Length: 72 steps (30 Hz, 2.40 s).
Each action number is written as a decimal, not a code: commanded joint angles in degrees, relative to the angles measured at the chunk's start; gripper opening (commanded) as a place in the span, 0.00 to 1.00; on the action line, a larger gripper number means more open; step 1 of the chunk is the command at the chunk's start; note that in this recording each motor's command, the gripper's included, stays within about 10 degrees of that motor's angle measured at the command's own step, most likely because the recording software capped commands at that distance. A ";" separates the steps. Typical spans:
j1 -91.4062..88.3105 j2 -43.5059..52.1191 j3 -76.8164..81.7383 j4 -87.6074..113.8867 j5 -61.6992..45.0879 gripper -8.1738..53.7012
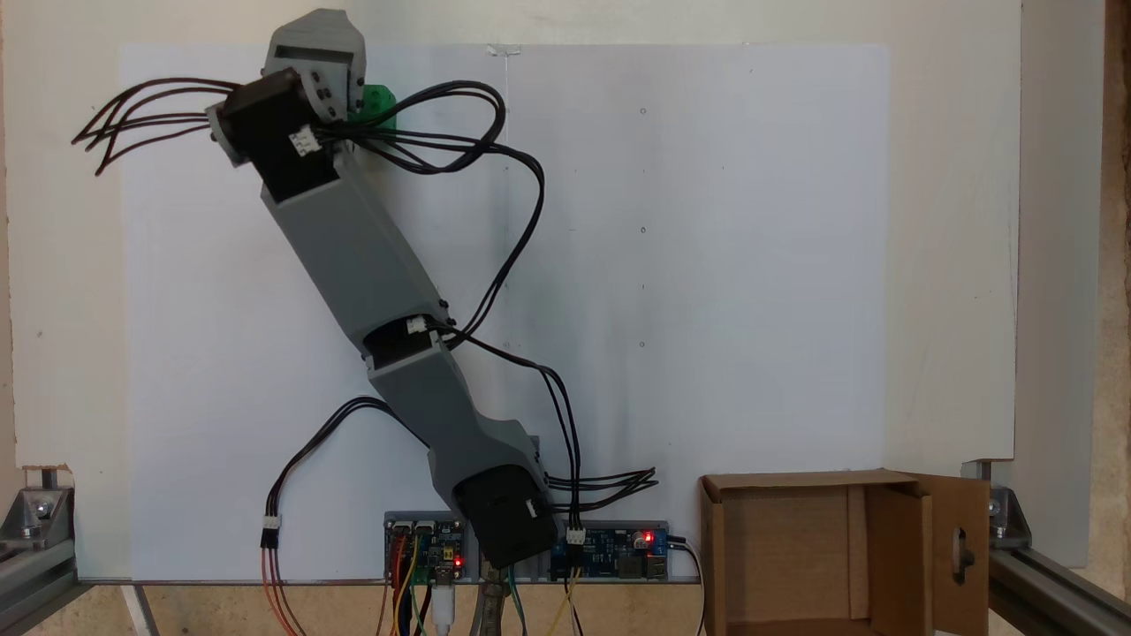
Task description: Grasp a green dice and put it in the bin.
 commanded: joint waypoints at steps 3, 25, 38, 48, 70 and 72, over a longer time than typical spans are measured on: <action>-0.97 -0.26 -3.78 10.00 3.87 0.85; 0.00 -6.33 -3.78 10.00 3.78 0.85; 1.76 -7.65 -3.69 10.00 3.78 0.85; 1.41 -8.09 -3.52 10.00 3.87 0.84; 0.70 -11.78 -2.64 10.00 3.87 0.84; 0.62 -11.78 -1.76 10.00 3.87 0.84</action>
